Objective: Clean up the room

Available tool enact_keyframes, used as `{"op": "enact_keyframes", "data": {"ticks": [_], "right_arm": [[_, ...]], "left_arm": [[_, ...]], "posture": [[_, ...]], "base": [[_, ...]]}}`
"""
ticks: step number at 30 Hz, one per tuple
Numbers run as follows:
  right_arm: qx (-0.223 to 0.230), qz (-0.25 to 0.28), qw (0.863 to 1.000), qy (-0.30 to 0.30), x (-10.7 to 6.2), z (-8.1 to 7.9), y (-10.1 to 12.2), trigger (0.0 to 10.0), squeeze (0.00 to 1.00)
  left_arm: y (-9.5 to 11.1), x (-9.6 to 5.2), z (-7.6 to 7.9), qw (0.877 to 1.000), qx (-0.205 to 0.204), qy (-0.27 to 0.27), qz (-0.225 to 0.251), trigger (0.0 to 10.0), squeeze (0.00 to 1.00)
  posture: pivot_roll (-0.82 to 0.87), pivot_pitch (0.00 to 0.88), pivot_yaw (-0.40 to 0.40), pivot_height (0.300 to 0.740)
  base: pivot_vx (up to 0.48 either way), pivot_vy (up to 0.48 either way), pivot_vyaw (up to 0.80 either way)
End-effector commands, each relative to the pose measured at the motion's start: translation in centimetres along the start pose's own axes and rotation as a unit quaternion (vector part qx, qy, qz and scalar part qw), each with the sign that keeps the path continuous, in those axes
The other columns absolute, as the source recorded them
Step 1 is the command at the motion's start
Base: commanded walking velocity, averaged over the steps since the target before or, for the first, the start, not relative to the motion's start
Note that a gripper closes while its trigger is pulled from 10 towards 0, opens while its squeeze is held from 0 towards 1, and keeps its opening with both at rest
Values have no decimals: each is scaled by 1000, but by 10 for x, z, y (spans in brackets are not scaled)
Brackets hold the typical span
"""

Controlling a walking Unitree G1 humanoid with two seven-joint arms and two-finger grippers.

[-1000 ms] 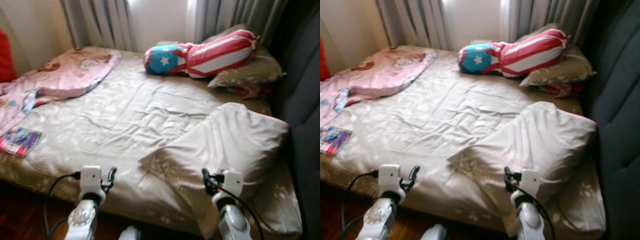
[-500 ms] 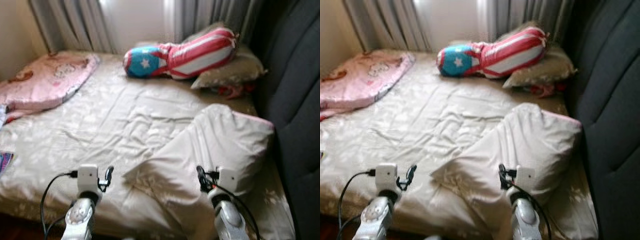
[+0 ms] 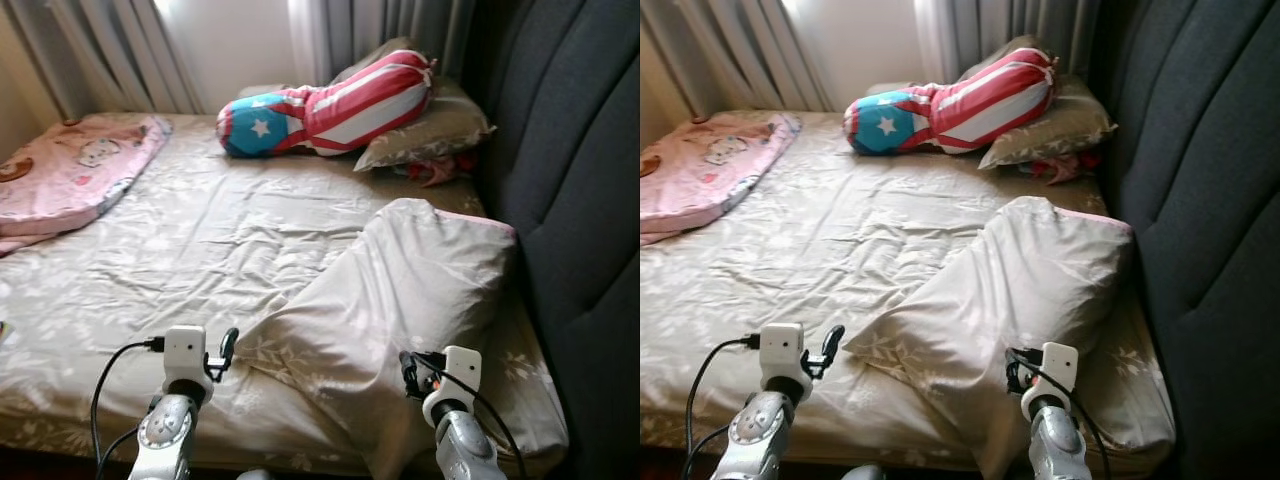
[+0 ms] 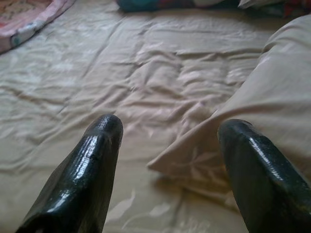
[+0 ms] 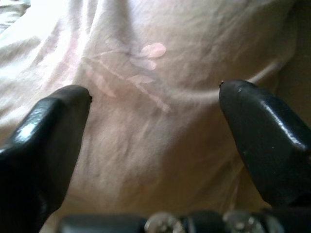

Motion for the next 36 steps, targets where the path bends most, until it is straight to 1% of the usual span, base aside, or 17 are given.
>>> {"op": "enact_keyframes", "data": {"ticks": [1, 2, 4, 5, 7, 8, 9, 15, 16, 19, 24, 25, 28, 31, 34, 36], "right_arm": [[1, -12, 1000, 6, 3, -4, 0, 10000, 1000], [-11, -22, 1000, -3, 3, -1, -2, 10000, 1000], [-18, -36, 999, -16, 3, 4, -6, 10000, 1000], [-18, -44, 998, -37, 2, 12, -8, 10000, 1000], [-7, -51, 998, -45, 2, 15, -9, 10000, 1000], [11, -61, 997, -35, 1, 12, -14, 10000, 1000], [17, -65, 997, -29, 1, 11, -15, 10000, 1000], [11, -89, 995, -32, -3, 14, -26, 10000, 1000], [24, -88, 995, -28, -3, 11, -27, 10000, 1000], [42, -94, 995, -17, -3, 6, -29, 10000, 1000], [27, -115, 993, -9, -5, 3, -36, 10000, 1000], [28, -138, 990, 3, -7, 0, -45, 10000, 0], [29, -159, 987, 13, -10, -3, -53, 10000, 0], [17, -178, 983, 31, -14, -10, -63, 10000, 0], [13, -184, 982, 47, -16, -18, -68, 10000, 0], [6, -180, 983, 44, -16, -18, -67, 10000, 0]], "left_arm": [[7, 2, -2, 1000, 12, -7, 6, 10000, 0], [7, 2, -1, 1000, 12, -8, 7, 10000, 0], [8, 2, -1, 1000, 11, -9, 8, 10000, 0], [10, 3, -1, 1000, 11, -11, 10, 10000, 0], [11, 3, -1, 1000, 11, -13, 10, 10000, 0], [11, 3, -1, 1000, 11, -14, 10, 10000, 0], [11, 3, -1, 1000, 11, -15, 9, 10000, 0], [13, 4, 0, 1000, 11, -17, 12, 10000, 0], [14, 4, 1, 1000, 12, -20, 12, 10000, 0], [16, 3, 2, 1000, 13, -23, 14, 10000, 0], [17, 1, 4, 999, 14, -28, 17, 10000, 0], [20, 0, 4, 999, 26, -29, 23, 10000, 0], [23, -1, 4, 999, 29, -31, 29, 10000, 0], [26, -3, 1, 998, 35, -34, 28, 10000, 0], [27, -7, -2, 998, 39, -35, 29, 10000, 0], [28, -9, -3, 998, 40, -35, 30, 10000, 0]], "posture": [[36, 0, 46, 650], [37, 0, 48, 650], [39, 0, 50, 650], [39, 0, 50, 650], [38, 0, 53, 650], [35, 0, 55, 650], [35, 0, 55, 650], [43, 0, 50, 650], [51, 0, 48, 650], [51, 0, 50, 650], [60, 0, 47, 650], [66, 0, 48, 650], [85, 1, 48, 650], [98, 15, 55, 650], [115, 36, 63, 650], [124, 43, 65, 650]], "base": [[0, 0, 0], [0, 0, 0], [0, 0, 0], [0, 0, 0], [0, 0, 0], [0, 0, 0], [0, 0, 0], [0, 0, 0], [0, 0, 0], [0, 0, 0], [0, 0, 0], [0, 0, 0], [0, 0, 0], [0, 0, 0], [0, 0, 0], [0, 0, 0]]}}
Point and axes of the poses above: a point about 5 cm out from each wrist's last joint towards the gripper, its own x axis pointing out of the wrist towards the gripper, its own y axis along the axis of the wrist's last joint, z = x × y, the point moved 5 cm from there along x, pointing out of the wrist towards the gripper
